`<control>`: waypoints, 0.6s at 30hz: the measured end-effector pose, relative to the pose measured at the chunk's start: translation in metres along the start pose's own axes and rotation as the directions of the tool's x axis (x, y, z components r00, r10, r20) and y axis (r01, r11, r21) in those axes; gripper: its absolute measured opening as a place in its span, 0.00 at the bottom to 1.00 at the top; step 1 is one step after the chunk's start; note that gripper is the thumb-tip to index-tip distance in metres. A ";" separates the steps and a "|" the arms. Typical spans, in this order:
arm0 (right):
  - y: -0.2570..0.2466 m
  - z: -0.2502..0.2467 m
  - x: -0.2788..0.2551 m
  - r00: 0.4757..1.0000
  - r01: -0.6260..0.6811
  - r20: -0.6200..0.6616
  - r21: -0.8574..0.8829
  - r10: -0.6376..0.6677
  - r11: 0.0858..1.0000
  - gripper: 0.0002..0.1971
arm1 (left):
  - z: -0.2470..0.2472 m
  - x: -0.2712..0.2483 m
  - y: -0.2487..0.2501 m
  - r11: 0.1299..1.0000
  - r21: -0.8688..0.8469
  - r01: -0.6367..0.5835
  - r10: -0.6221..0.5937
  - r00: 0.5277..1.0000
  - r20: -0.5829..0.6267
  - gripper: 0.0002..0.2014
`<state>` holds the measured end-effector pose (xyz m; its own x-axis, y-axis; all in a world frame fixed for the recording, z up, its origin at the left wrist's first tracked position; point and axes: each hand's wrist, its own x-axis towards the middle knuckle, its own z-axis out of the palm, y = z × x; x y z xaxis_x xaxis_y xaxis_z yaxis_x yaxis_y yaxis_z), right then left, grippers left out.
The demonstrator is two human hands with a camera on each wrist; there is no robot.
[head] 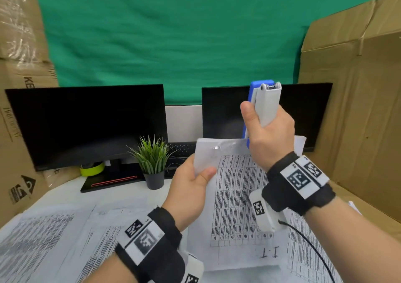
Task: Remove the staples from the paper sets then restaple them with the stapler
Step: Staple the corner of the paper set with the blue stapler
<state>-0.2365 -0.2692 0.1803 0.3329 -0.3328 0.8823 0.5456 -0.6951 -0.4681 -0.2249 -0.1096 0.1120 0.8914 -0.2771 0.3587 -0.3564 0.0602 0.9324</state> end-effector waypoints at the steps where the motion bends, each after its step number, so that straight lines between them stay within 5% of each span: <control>1: 0.001 0.002 0.002 1.000 -0.015 0.002 -0.030 0.015 0.999 0.20 | 0.000 0.001 0.000 1.000 -0.004 0.010 -0.010 1.000 -0.001 0.11; 6: 0.015 0.011 0.005 0.949 -0.209 0.208 -0.140 0.235 0.968 0.17 | 0.001 0.010 -0.020 0.983 -0.040 0.179 -0.180 0.983 -0.036 0.10; 10: 0.031 0.001 0.001 0.894 -0.448 0.036 0.070 0.447 0.891 0.13 | -0.009 0.011 -0.044 0.942 -0.129 0.310 -0.318 0.947 -0.046 0.10; 12: 0.048 -0.014 -0.005 0.791 -0.608 0.048 0.178 0.610 0.774 0.15 | -0.018 0.011 -0.051 0.912 -0.187 0.366 -0.380 0.924 -0.044 0.11; 14: 0.065 -0.029 -0.016 0.633 -0.772 0.217 0.255 0.744 0.582 0.23 | -0.024 0.014 -0.059 0.884 -0.240 0.401 -0.422 0.906 -0.041 0.12; 16: 0.075 -0.042 -0.030 0.480 -0.877 0.403 0.187 0.779 0.443 0.23 | -0.025 0.019 -0.068 0.851 -0.297 0.434 -0.463 0.886 -0.032 0.13; 18: 0.081 -0.053 -0.044 0.374 -0.901 0.529 0.014 0.762 0.433 0.17 | -0.019 0.024 -0.072 0.810 -0.353 0.469 -0.495 0.869 0.019 0.14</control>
<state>-0.2480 -0.3449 0.1060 0.9469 -0.3172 -0.0527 -0.0531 0.0074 -0.9986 -0.1726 -0.1028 0.0540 0.9455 -0.2886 -0.1510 0.2284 0.2572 0.9390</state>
